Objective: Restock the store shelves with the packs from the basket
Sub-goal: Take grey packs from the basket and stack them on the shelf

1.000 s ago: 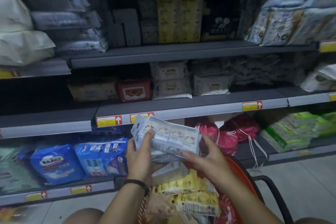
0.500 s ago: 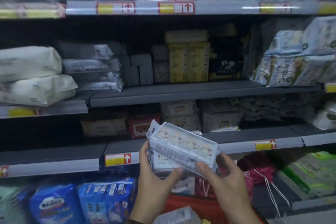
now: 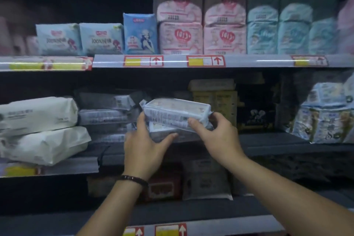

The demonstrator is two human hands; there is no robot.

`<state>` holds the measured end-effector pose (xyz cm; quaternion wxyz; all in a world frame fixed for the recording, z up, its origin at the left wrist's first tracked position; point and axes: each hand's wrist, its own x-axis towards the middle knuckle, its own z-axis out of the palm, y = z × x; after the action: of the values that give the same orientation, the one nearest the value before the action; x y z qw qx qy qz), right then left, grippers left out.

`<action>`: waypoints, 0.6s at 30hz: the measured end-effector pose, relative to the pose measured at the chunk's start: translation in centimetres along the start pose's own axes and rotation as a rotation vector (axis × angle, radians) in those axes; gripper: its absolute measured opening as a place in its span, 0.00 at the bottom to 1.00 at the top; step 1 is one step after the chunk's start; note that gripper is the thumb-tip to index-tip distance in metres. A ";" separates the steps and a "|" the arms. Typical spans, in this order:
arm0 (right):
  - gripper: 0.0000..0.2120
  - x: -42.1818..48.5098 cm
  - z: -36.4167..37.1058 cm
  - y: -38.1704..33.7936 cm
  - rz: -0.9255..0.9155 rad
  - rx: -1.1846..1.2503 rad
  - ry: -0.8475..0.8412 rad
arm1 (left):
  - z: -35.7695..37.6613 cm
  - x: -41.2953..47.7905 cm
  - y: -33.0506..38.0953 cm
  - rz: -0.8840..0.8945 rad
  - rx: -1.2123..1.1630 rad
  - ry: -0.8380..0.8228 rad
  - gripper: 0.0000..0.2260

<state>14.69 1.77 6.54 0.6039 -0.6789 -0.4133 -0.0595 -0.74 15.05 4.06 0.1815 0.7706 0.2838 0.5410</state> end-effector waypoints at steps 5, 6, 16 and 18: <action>0.41 4.8 3.5 1.3 0.238 -0.284 -0.153 | 1.3 2.9 -2.6 -0.052 0.606 -0.053 0.45; 0.44 5.2 3.9 1.7 0.270 -0.308 -0.163 | 1.7 2.7 -3.0 -0.038 0.627 -0.029 0.44; 0.48 6.1 4.1 1.7 0.292 -0.354 -0.229 | 3.0 2.3 -2.4 0.305 0.654 -0.035 0.21; 0.41 5.9 3.5 1.5 0.272 -0.363 -0.254 | 2.8 2.5 -2.1 0.290 0.663 -0.076 0.22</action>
<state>17.95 7.83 7.89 0.4177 -0.8275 -0.3735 0.0348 2.05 18.36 3.65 -0.1465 0.8395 0.3246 0.4104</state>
